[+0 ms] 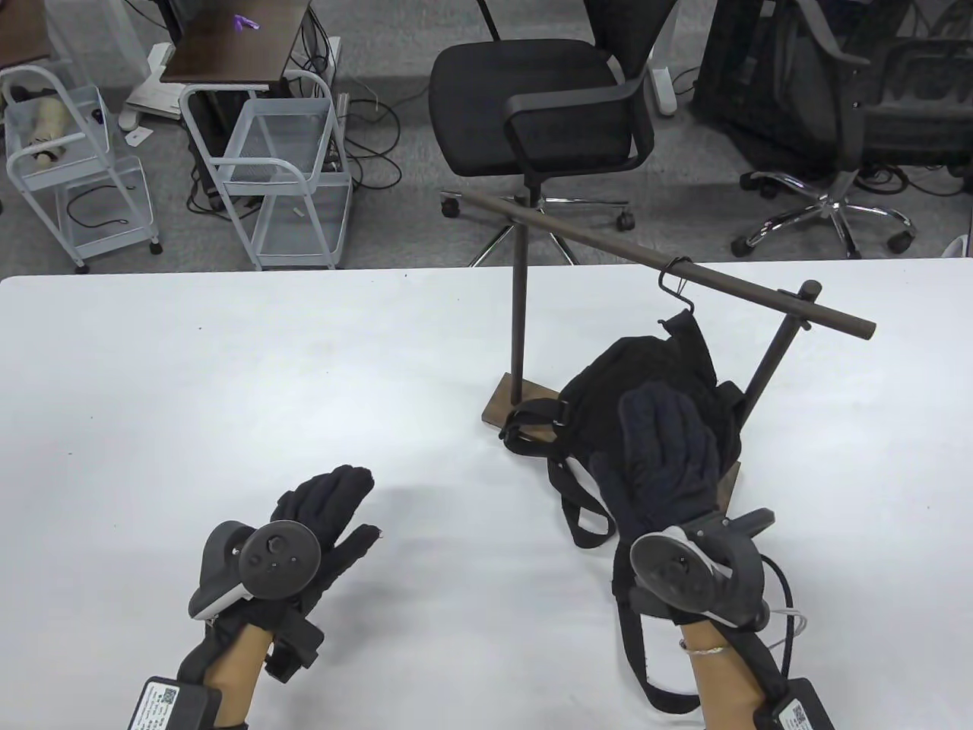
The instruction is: Hang the backpack on the s-hook
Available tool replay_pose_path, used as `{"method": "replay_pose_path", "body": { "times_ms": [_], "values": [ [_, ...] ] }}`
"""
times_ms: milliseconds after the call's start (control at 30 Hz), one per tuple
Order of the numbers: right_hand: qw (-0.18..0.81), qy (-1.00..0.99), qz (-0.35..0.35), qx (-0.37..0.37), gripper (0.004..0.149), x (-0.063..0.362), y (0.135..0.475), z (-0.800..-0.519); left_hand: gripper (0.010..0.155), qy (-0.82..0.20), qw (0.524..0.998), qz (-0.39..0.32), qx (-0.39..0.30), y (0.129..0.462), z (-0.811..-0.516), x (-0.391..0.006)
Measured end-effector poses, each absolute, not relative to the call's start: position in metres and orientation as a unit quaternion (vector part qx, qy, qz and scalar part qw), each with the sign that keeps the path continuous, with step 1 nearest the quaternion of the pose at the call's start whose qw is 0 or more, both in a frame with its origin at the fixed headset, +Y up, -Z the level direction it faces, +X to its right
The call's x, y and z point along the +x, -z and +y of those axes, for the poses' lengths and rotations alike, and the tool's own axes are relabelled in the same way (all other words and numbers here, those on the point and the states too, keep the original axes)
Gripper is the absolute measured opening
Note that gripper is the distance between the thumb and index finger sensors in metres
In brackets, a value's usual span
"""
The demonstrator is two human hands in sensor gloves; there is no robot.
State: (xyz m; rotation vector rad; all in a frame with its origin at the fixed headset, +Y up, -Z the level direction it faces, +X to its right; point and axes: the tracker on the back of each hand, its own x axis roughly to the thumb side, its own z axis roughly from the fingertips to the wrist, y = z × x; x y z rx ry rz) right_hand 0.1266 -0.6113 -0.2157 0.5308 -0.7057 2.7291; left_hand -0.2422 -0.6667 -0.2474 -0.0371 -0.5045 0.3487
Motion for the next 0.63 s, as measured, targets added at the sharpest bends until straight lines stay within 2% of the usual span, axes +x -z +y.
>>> {"method": "replay_pose_path", "body": {
  "times_ms": [67, 167, 200, 300, 633],
  "values": [
    [0.146, -0.947, -0.19, 0.213, 0.073, 0.12, 0.216, -0.634, 0.066, -0.171, 0.951, -0.256, -0.019, 0.246, -0.667, -0.24],
    [0.123, -0.961, -0.054, 0.24, 0.078, 0.111, 0.224, -0.66, 0.067, -0.169, 0.948, -0.268, -0.03, 0.246, -0.669, -0.237],
    [0.123, -0.962, -0.036, 0.24, 0.079, 0.11, 0.226, -0.664, 0.067, -0.166, 0.948, -0.269, -0.034, 0.246, -0.67, -0.236],
    [0.125, -0.963, -0.011, 0.239, 0.08, 0.107, 0.228, -0.672, 0.067, -0.149, 0.95, -0.269, -0.048, 0.248, -0.674, -0.234],
    [0.093, -0.97, 0.002, 0.223, 0.077, 0.11, 0.23, -0.677, 0.067, -0.127, 0.95, -0.277, -0.067, 0.248, -0.681, -0.228]
  ]
}}
